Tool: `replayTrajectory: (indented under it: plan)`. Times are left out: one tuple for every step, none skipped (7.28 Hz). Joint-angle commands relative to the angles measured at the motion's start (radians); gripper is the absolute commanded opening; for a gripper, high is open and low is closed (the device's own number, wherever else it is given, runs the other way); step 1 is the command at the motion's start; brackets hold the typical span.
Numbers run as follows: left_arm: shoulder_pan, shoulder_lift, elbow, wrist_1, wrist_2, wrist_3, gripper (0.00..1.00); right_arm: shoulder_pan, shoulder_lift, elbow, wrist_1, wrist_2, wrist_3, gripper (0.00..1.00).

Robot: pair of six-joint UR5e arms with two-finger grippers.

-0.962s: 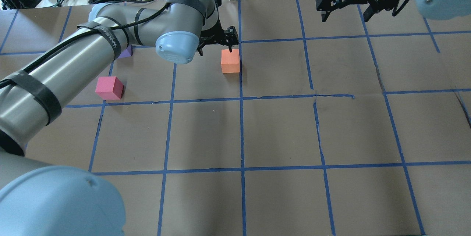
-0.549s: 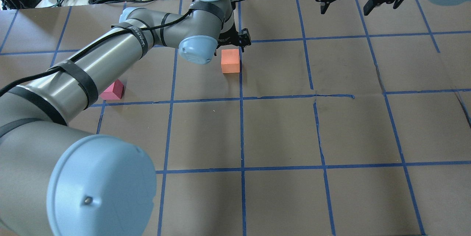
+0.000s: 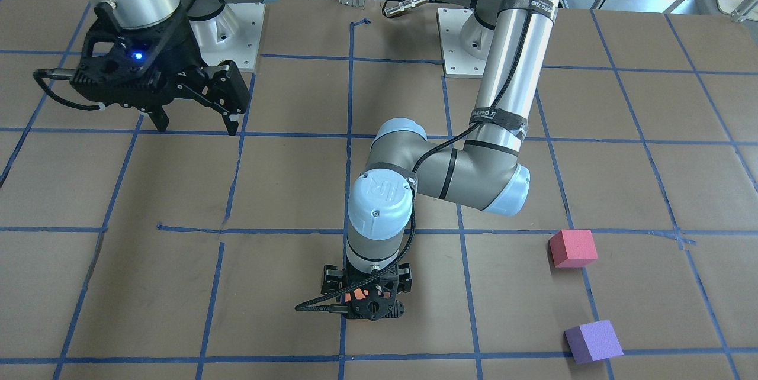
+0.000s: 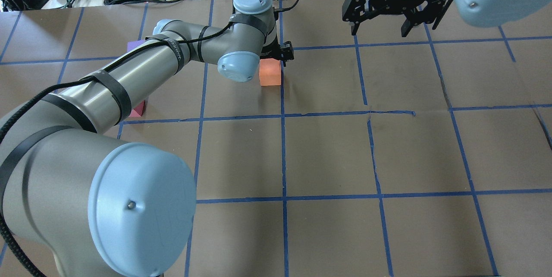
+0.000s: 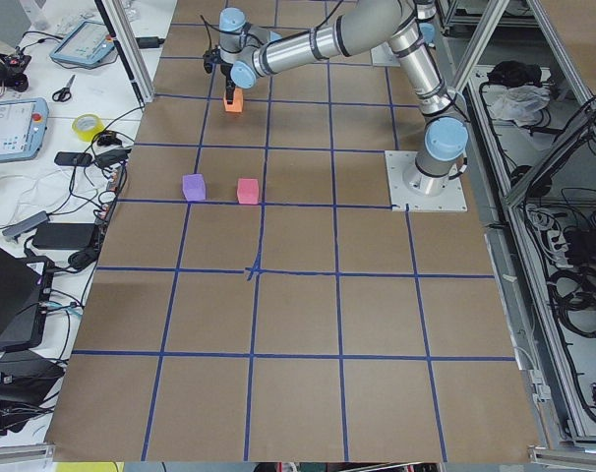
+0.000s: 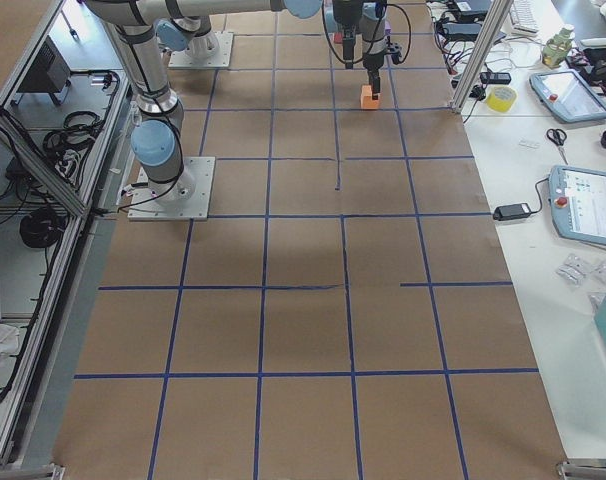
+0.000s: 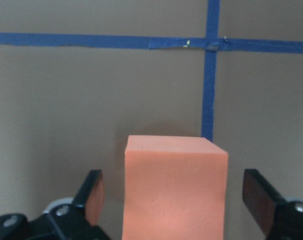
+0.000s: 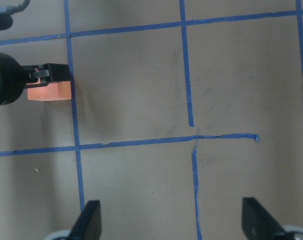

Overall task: Arrange blocks in a line
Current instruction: 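Close the left gripper on the orange cube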

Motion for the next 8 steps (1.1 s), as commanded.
replayTrajectory:
  plan:
    - [-0.001,-0.002,-0.024,0.005,0.008,-0.015,0.99,0.006,0.001,0.019,-0.06,0.004,-0.007,1.0]
    - [-0.001,0.003,-0.026,0.005,0.0,-0.036,0.89,0.009,0.001,0.019,-0.063,0.013,-0.006,1.0]
    - [-0.001,0.005,-0.029,0.005,-0.003,-0.039,0.46,0.009,0.003,0.019,-0.063,0.013,-0.007,1.0]
    - [-0.001,0.008,-0.032,0.005,-0.014,-0.032,0.19,0.009,0.001,0.022,-0.063,0.015,-0.006,1.0]
    - [0.001,0.032,-0.032,0.005,0.0,-0.013,0.18,0.009,0.0,0.022,-0.062,0.018,-0.006,1.0]
    - [0.002,0.053,-0.038,-0.015,0.004,-0.015,0.18,0.009,0.0,0.023,-0.063,0.018,-0.004,1.0]
    - [0.036,0.089,-0.02,-0.108,0.006,-0.01,0.19,0.009,0.0,0.023,-0.063,0.016,-0.004,1.0]
    - [0.103,0.125,-0.029,-0.148,0.006,0.011,0.18,0.009,0.0,0.023,-0.063,0.016,-0.004,1.0]
